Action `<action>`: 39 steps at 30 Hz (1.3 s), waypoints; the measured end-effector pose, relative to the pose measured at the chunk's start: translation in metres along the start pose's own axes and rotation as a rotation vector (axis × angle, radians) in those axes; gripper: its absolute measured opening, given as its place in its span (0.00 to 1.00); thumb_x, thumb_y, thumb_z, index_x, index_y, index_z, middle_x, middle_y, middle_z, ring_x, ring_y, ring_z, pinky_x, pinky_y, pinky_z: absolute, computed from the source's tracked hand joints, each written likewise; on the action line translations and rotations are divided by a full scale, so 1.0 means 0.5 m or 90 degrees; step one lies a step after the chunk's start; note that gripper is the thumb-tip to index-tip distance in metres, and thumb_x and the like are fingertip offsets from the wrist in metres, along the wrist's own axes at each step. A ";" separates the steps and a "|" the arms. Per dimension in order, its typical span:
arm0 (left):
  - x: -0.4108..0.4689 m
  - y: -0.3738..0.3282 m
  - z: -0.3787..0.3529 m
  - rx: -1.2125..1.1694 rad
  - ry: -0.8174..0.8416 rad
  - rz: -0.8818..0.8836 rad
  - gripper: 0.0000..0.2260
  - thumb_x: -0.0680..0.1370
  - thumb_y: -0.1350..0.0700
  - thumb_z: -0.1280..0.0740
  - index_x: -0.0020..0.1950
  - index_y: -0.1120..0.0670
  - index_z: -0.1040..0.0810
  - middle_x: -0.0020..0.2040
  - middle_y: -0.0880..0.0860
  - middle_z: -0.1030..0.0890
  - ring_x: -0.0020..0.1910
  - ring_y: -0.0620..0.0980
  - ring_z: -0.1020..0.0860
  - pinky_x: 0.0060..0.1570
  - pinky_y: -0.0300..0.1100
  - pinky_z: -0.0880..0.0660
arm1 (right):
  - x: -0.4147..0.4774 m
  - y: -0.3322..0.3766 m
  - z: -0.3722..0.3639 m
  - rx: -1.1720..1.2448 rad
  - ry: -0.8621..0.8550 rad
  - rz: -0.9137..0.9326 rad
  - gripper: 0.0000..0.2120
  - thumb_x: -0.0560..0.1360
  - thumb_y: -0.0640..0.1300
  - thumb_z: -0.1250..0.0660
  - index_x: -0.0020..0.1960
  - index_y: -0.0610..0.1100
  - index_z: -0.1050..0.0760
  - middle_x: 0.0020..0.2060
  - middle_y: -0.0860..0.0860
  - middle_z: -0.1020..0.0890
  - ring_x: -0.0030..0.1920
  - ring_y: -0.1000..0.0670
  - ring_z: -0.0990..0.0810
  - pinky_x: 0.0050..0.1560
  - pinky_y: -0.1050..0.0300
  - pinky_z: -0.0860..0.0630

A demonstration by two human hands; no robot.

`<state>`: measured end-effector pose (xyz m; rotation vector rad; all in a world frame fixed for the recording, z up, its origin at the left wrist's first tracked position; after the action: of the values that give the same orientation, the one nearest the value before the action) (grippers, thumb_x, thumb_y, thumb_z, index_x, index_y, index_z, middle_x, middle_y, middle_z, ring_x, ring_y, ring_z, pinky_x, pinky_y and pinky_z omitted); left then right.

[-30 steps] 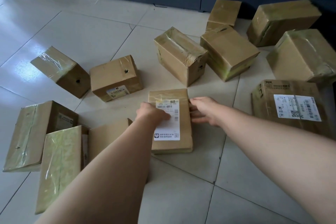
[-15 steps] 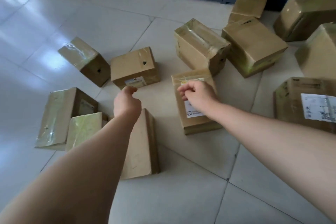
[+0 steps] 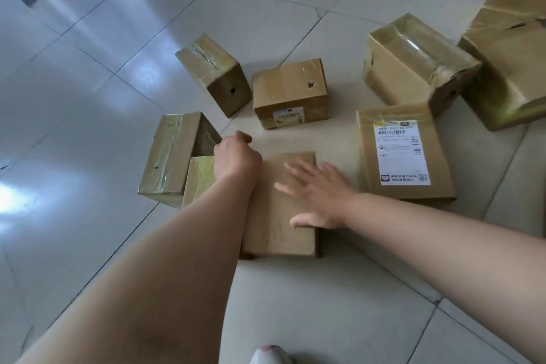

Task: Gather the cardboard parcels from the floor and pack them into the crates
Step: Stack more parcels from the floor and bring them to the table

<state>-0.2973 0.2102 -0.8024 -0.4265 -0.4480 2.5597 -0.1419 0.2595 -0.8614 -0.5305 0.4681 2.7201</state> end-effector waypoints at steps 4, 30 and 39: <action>-0.007 -0.023 -0.019 0.001 0.045 -0.028 0.25 0.75 0.69 0.42 0.69 0.53 0.27 0.66 0.56 0.25 0.67 0.55 0.29 0.63 0.52 0.26 | -0.002 -0.076 0.037 0.079 0.001 -0.161 0.38 0.76 0.61 0.38 0.78 0.60 0.57 0.78 0.50 0.65 0.77 0.46 0.68 0.76 0.42 0.61; -0.019 0.081 0.044 0.127 0.059 0.114 0.48 0.62 0.39 0.23 0.75 0.39 0.46 0.67 0.60 0.33 0.68 0.62 0.36 0.63 0.62 0.34 | 0.012 0.018 0.087 0.369 -0.170 -0.177 0.24 0.79 0.36 0.40 0.73 0.52 0.33 0.70 0.49 0.28 0.67 0.45 0.28 0.61 0.54 0.28; 0.018 0.056 0.144 -0.463 -0.076 0.170 0.43 0.52 0.42 0.28 0.68 0.31 0.32 0.62 0.53 0.22 0.54 0.58 0.19 0.50 0.59 0.20 | 0.035 0.030 0.150 0.782 -0.220 -0.194 0.24 0.83 0.45 0.44 0.77 0.44 0.43 0.74 0.47 0.34 0.73 0.47 0.35 0.71 0.54 0.38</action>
<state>-0.3439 0.1752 -0.7506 -0.6137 -1.4648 2.6053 -0.1853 0.2787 -0.7989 0.1932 1.5756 1.6950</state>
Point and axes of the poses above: each hand's wrist, its own x-axis towards the middle knuckle, its own z-axis out of the back of the hand, y = z × x, the point moved 1 cm from there along x, towards the middle knuckle
